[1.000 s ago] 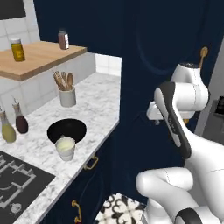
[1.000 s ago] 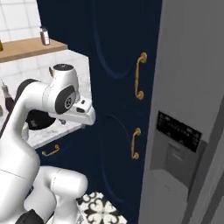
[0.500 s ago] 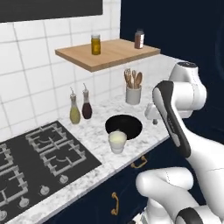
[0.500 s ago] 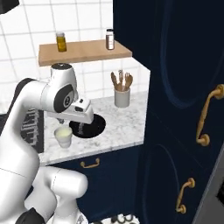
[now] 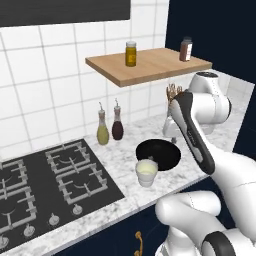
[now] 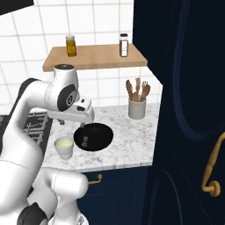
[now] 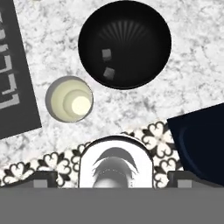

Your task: Grab a lemon wedge from the fridge and one ice cube from the ice bowl, and put them in the glass of lemonade.

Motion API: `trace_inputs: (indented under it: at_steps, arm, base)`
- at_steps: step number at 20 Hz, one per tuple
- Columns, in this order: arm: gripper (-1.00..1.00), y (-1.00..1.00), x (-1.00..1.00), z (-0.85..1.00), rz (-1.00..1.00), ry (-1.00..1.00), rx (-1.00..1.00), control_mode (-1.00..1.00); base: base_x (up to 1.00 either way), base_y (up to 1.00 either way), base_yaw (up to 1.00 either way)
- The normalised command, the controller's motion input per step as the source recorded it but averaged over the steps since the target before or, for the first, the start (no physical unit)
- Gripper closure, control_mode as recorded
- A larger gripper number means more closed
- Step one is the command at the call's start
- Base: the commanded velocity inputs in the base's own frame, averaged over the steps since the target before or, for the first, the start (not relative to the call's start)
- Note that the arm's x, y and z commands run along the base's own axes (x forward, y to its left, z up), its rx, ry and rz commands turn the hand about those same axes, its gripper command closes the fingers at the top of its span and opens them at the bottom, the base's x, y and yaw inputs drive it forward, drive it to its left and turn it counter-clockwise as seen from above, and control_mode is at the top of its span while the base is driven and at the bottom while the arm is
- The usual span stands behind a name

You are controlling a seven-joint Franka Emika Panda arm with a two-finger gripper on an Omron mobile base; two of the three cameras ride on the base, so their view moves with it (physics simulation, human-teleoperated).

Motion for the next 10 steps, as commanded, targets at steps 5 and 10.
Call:
trace_inputs:
  at_steps: [5, 10]
  arm:
    - [-1.00, 0.04, 0.90, -0.48, 0.11, 0.17, -0.02, -1.00]
    - [-1.00, -0.08, 0.97, -0.53, 0.24, 0.08, -0.01, -1.00]
  base:
    - [0.00, 0.00, 0.00]
    - [0.00, 0.00, 0.00]
